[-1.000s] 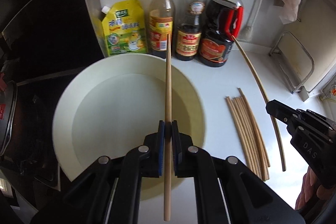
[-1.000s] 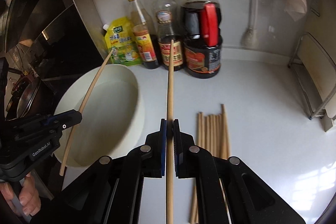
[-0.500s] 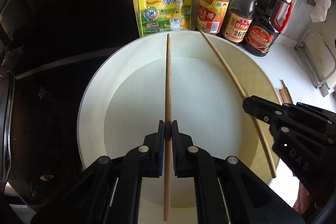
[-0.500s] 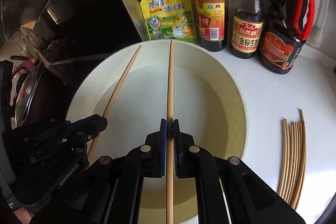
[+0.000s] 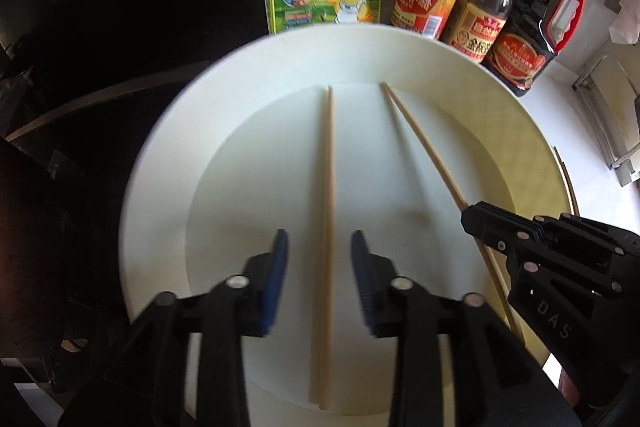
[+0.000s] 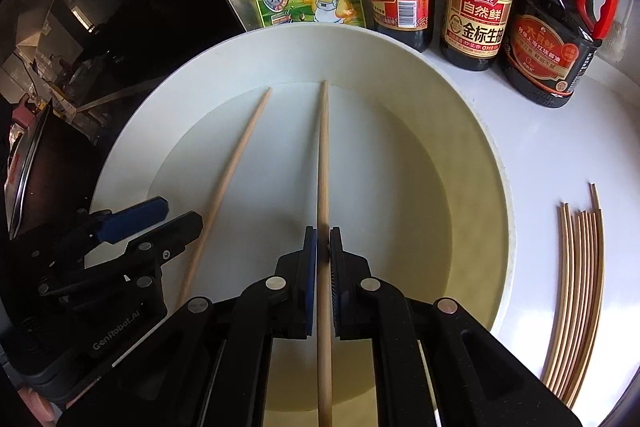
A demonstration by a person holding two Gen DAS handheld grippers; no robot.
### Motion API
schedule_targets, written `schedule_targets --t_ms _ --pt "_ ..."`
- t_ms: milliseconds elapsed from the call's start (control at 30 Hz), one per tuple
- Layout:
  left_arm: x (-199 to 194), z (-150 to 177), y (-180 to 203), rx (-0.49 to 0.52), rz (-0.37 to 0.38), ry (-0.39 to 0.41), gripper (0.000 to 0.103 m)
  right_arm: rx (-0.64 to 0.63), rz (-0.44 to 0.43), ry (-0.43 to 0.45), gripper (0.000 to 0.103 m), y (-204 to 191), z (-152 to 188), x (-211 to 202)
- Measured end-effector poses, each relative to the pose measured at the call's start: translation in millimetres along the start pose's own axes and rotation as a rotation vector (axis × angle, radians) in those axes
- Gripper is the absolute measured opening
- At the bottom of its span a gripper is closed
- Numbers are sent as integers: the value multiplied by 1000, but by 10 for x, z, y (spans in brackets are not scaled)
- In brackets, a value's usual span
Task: Organize utensils
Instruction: 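Carry the chopstick in the right tool into the white basin and release, then withdraw the open right tool from the basin back toward the chopsticks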
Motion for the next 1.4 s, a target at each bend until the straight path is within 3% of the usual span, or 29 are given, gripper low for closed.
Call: schedule_targets --t_ms 33,767,1400 --pt "-21 -6 -9 -1 0 11 46 -1 5 5 10 0 17 -34" --pt "-327 158 -157 -56 -3 74 47 -32 49 70 10 -95 198 -458" --pt "-648 419 150 2 6 127 57 37 87 172 16 97 579 -995"
Point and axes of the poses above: each gripper's, at about its wrist camera, not at the fingertips, and x roughly the way its jaws point, y to its right, z to its underside, the point moved 1 cm from there along x, roughly the way its jaws point, and after that the axes turned 15 degrees about -x, right-handed, at the moved point
